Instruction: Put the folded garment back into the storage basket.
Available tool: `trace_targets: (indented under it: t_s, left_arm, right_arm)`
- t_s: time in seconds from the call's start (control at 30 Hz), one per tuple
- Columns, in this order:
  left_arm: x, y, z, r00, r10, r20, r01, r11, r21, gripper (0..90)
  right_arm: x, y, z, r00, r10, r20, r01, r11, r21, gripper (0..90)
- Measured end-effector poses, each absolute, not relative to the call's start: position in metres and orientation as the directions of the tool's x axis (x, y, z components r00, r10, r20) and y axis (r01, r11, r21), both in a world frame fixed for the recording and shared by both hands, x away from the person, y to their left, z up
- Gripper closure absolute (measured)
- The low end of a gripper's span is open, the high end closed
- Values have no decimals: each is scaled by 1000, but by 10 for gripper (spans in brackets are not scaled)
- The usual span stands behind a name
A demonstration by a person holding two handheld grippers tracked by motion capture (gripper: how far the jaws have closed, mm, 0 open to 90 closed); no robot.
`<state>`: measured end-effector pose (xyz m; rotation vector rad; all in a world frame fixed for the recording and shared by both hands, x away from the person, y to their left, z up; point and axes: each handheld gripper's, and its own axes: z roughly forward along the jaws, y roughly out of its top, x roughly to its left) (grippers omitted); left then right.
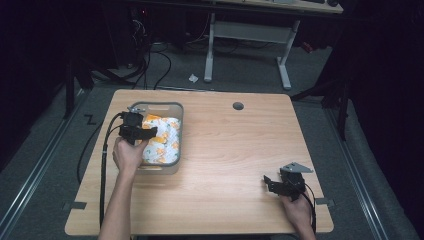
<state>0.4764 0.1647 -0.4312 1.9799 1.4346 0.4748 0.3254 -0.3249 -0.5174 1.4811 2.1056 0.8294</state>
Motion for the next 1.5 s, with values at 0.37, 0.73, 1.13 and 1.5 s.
trace_targets:
  t_s: [0.37,0.73,1.13,1.5]
  left_arm:
    - [456,159,-412,373,925,-70,635,-200,746,360]
    - [433,151,-393,419,907,-50,562,-216,798,345]
    - [416,143,-383,468,882,-57,517,-221,827,337]
    - [403,139,-380,489,868,-87,517,-208,830,353]
  right_arm:
    - [325,-325,-517,-334,943,-9,683,248,687,258]
    - [325,-325,-517,-334,943,-9,683,249,687,258]
    - [325,-325,-517,-334,943,-9,683,249,687,258]
    - [325,-325,-517,-334,943,-9,683,248,687,258]
